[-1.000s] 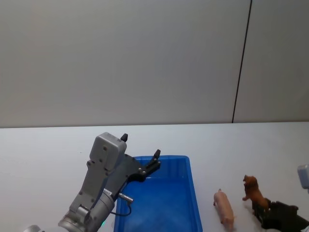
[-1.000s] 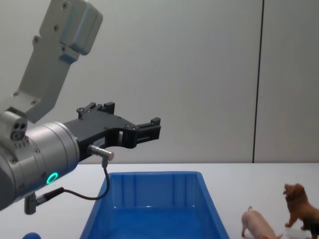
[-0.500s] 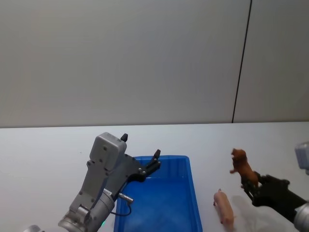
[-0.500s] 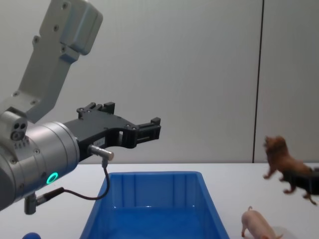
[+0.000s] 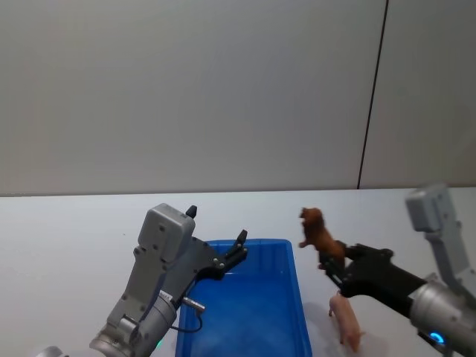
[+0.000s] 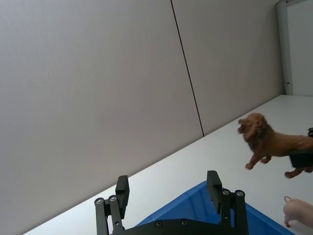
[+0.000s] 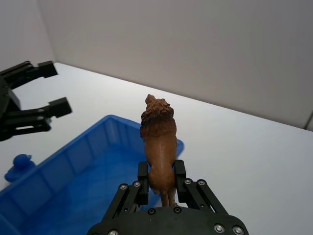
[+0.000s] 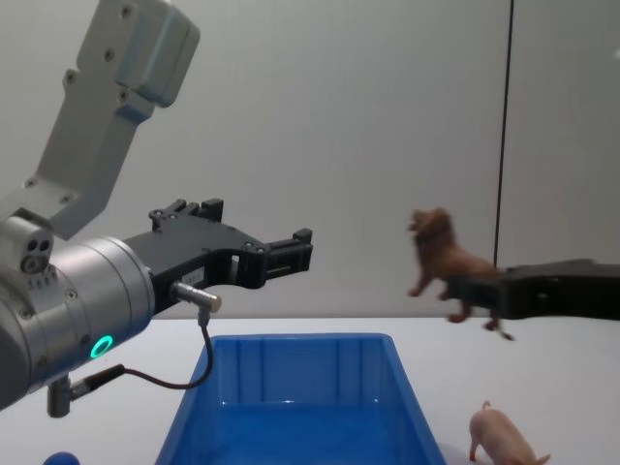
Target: Pick up the two dolls from the table and place them into the box.
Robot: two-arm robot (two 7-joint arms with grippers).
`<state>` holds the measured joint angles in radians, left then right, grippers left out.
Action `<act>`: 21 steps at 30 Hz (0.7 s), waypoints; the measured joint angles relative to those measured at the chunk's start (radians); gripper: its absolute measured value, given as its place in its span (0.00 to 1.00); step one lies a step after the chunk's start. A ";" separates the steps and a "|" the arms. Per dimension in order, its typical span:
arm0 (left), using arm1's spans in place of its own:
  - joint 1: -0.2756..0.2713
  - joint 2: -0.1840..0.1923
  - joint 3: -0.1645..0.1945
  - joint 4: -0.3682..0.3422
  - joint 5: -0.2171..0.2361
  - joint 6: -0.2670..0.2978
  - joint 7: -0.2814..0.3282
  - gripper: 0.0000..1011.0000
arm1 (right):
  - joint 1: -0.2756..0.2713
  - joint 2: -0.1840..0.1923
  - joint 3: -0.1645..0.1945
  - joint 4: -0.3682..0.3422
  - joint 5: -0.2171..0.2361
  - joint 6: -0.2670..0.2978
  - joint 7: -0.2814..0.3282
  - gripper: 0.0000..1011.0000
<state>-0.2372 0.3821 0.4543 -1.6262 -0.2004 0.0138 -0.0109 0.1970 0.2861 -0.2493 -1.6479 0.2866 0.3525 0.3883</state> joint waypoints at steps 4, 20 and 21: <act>0.000 0.000 0.000 0.000 0.000 0.000 0.000 0.99 | 0.032 -0.028 -0.023 0.026 -0.028 0.025 0.027 0.29; 0.000 0.000 0.000 0.000 0.000 0.000 0.000 0.99 | 0.126 -0.117 -0.087 0.158 -0.092 0.071 0.067 0.56; 0.000 0.000 0.000 0.000 0.000 0.000 0.000 0.99 | 0.132 -0.122 -0.091 0.167 -0.093 0.071 0.070 0.57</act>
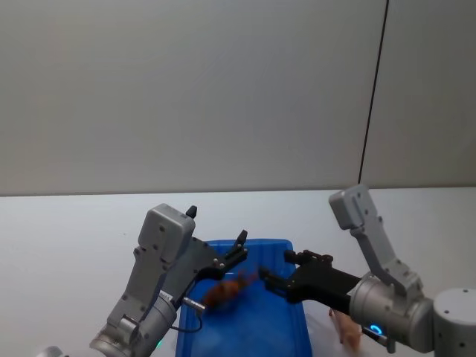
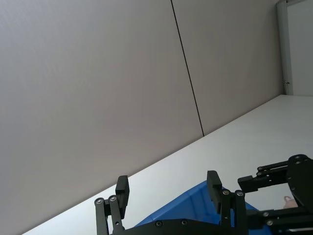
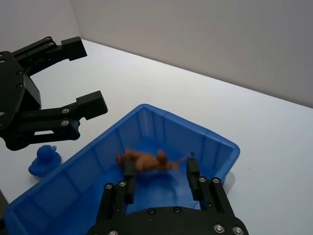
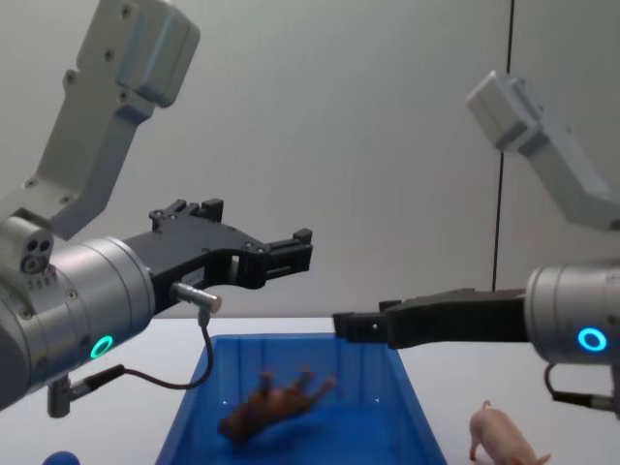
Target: Pick up the two dolls from the table and place them into the box.
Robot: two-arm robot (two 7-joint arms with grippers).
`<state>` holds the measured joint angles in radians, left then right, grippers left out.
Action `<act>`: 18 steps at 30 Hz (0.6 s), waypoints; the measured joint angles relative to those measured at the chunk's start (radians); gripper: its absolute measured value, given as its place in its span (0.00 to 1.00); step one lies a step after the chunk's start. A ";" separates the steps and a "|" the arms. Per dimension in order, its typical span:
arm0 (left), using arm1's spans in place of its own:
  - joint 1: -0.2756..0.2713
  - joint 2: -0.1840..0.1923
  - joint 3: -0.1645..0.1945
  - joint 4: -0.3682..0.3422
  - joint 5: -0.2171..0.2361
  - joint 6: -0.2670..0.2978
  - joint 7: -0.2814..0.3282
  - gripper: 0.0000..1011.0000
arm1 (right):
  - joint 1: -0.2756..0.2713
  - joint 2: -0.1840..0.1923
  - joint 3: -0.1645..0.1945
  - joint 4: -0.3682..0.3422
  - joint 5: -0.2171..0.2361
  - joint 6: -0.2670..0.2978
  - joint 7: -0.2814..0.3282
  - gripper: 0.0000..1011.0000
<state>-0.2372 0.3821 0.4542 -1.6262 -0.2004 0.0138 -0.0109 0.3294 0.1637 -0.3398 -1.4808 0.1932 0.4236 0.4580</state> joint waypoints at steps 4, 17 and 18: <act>0.000 0.000 0.000 0.000 0.000 0.000 0.000 0.99 | 0.009 -0.008 -0.006 0.016 -0.002 -0.003 0.004 0.70; 0.000 0.000 0.000 0.000 0.000 0.000 0.000 0.99 | -0.016 0.023 0.009 -0.012 0.010 -0.040 -0.008 0.99; 0.000 0.000 0.000 0.000 0.000 0.000 0.000 0.99 | -0.019 0.026 0.011 -0.015 0.011 -0.042 -0.011 0.99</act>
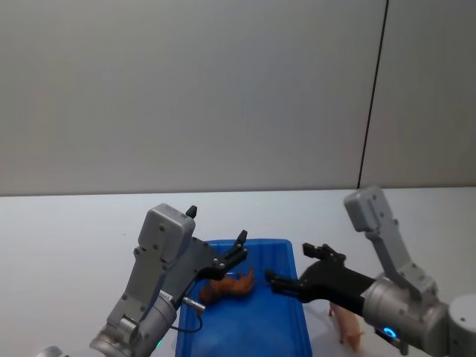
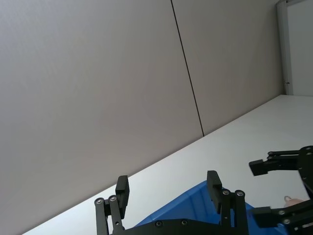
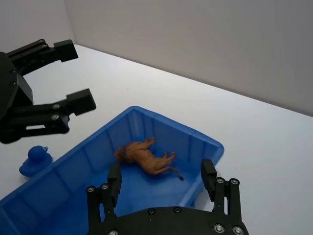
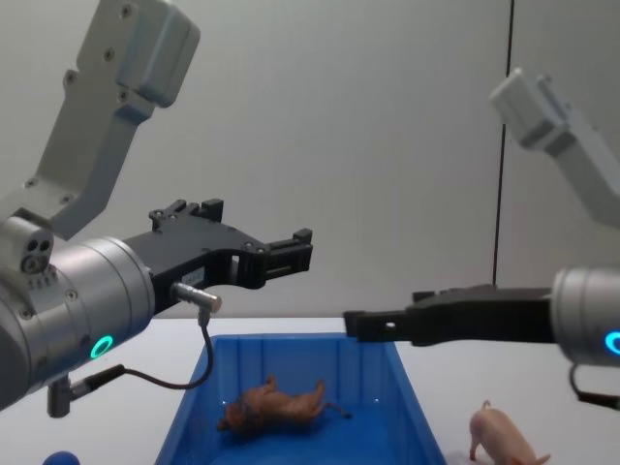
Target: Pick up the two dolls from the table and place them into the box.
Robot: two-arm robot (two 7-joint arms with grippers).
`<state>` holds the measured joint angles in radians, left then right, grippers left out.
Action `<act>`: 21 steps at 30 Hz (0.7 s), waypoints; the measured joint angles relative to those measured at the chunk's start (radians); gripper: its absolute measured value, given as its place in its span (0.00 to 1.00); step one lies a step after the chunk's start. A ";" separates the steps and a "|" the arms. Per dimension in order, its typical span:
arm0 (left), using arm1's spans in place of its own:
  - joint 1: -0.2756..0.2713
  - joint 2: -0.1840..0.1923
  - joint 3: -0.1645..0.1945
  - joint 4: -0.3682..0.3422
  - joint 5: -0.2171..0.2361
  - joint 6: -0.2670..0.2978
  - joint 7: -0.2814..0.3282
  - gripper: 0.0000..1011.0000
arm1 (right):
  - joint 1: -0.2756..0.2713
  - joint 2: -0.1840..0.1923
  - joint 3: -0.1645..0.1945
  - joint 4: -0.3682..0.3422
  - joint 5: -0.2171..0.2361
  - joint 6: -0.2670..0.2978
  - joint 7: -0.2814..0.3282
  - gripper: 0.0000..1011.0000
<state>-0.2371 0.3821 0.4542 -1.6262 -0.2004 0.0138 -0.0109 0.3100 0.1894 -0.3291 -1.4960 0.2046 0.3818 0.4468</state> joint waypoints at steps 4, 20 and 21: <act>0.000 0.000 0.000 0.000 0.000 0.000 0.000 0.99 | -0.039 0.031 0.012 -0.039 0.014 -0.010 -0.022 0.99; 0.000 0.000 0.000 0.000 0.000 0.000 0.000 0.99 | -0.180 0.128 0.049 -0.157 0.080 -0.015 -0.124 0.99; 0.000 0.000 0.000 0.000 0.000 0.000 0.000 0.99 | -0.180 0.128 0.049 -0.157 0.080 -0.015 -0.124 0.99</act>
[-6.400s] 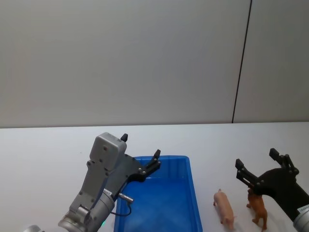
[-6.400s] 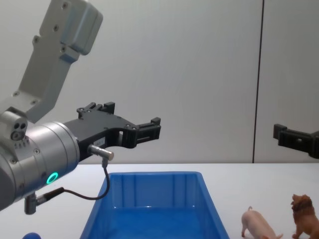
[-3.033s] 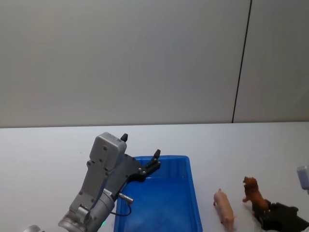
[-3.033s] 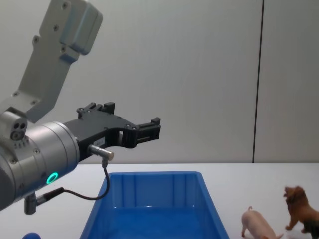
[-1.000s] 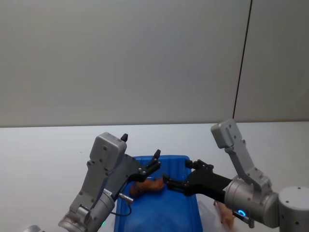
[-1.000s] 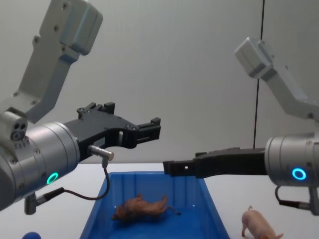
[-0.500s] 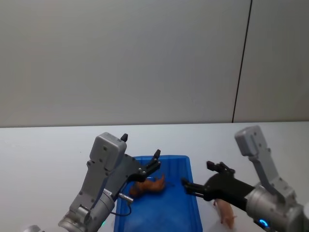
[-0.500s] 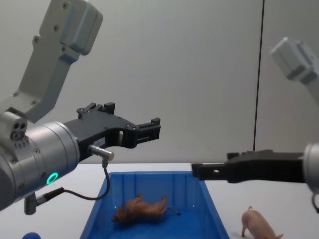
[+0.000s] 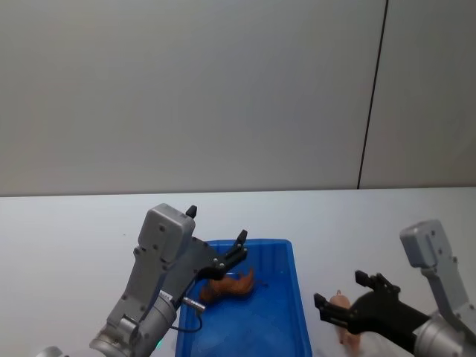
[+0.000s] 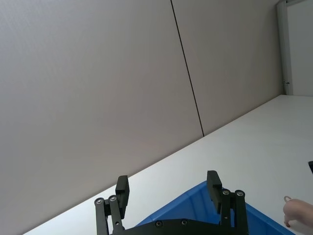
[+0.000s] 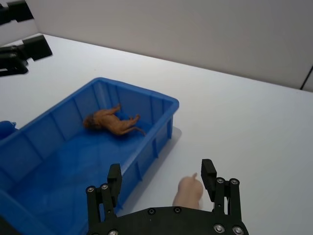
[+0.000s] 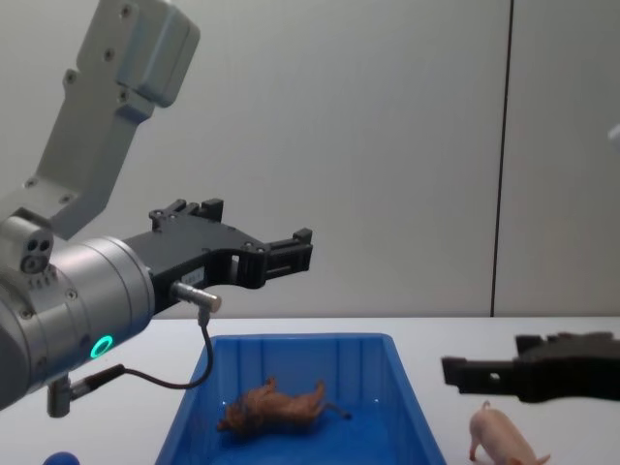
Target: Pick up the two dolls from the table and place them into the box.
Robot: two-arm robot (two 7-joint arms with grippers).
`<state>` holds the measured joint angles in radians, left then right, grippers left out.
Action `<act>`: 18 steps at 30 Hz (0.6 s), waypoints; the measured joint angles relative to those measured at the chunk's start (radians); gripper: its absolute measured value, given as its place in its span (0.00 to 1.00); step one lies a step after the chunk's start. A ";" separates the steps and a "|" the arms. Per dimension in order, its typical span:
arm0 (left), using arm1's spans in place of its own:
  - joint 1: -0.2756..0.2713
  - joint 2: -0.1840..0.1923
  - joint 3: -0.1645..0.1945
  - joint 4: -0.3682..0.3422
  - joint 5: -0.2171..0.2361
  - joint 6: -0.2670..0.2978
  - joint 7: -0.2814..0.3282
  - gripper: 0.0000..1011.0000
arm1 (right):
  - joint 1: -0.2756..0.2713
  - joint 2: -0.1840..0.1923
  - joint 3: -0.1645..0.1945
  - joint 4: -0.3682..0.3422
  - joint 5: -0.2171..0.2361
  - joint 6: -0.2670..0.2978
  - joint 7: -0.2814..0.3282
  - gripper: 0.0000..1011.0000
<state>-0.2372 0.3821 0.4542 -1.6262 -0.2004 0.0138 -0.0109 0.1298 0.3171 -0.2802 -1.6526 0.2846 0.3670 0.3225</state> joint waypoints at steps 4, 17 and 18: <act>0.000 0.000 0.000 0.000 0.000 0.000 0.000 0.99 | -0.027 0.015 0.006 -0.012 0.017 0.011 -0.027 0.99; 0.000 0.000 0.000 0.000 0.000 0.000 0.000 0.99 | -0.055 0.017 0.005 0.011 0.037 0.052 -0.079 0.99; 0.000 0.000 0.000 0.000 0.000 0.000 0.000 0.99 | -0.054 0.014 0.003 0.017 0.037 0.056 -0.083 0.99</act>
<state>-0.2371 0.3821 0.4542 -1.6262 -0.2004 0.0138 -0.0109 0.0755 0.3314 -0.2769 -1.6353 0.3216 0.4231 0.2398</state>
